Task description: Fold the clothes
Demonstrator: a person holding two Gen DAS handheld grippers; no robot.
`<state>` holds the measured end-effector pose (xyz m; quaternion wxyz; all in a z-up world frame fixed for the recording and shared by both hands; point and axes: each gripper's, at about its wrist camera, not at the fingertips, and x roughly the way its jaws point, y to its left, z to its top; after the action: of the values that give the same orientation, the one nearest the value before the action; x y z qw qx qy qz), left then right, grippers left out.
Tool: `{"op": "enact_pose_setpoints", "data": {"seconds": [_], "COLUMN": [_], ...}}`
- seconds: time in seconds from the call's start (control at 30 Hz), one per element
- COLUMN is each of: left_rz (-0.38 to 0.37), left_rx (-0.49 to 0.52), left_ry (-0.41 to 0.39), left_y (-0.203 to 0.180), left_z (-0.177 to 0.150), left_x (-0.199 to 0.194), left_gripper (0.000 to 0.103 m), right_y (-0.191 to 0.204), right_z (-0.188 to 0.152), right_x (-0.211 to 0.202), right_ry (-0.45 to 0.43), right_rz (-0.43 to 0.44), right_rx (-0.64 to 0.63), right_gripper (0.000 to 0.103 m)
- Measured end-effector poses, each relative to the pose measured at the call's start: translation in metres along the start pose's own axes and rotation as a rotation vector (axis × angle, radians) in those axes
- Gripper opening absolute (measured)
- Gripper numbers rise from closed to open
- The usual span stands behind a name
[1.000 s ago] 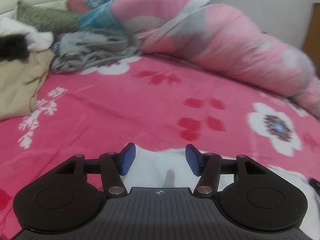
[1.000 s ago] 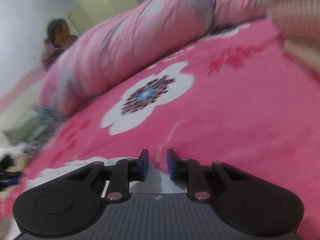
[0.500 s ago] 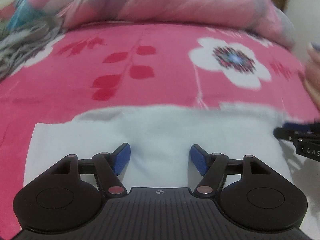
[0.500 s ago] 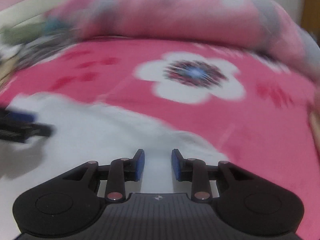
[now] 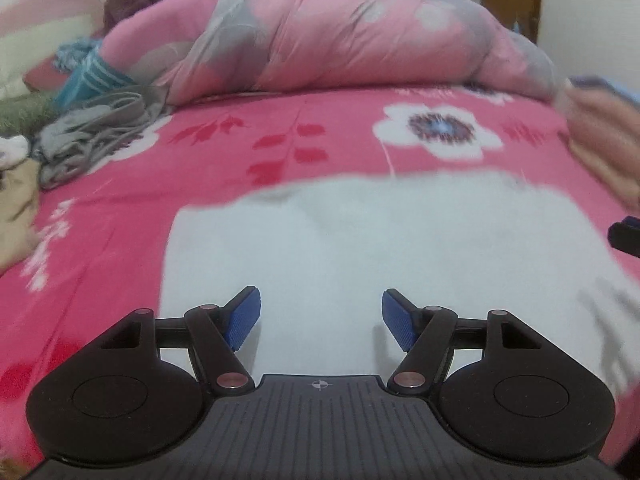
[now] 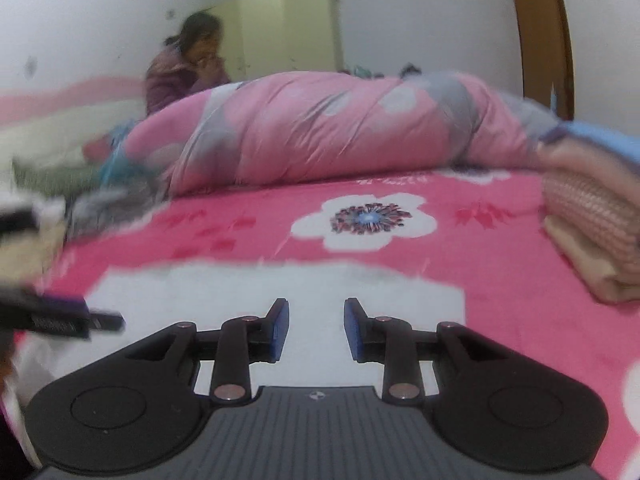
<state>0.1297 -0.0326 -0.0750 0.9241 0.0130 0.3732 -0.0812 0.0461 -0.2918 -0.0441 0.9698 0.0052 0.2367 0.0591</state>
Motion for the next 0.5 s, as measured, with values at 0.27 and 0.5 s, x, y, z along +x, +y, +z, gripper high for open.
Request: {"op": "enact_pose_setpoints", "data": {"seconds": [0.27,0.5], "left_rz": [0.135,0.049], "left_rx": [0.131,0.002], "left_ry": [-0.100,-0.063], "left_y": [-0.014,0.010], "left_z": [-0.025,-0.045], "left_x": [-0.034,-0.047], "left_gripper": [0.069,0.071], "right_y": [0.016,-0.009], "right_z": [-0.017,-0.046], "right_x": [0.000,-0.030], "right_ry": [0.065,0.062], "right_rz": [-0.089,-0.105], "right_rx": [-0.004,0.051], "right_gripper": [0.031,0.032]}}
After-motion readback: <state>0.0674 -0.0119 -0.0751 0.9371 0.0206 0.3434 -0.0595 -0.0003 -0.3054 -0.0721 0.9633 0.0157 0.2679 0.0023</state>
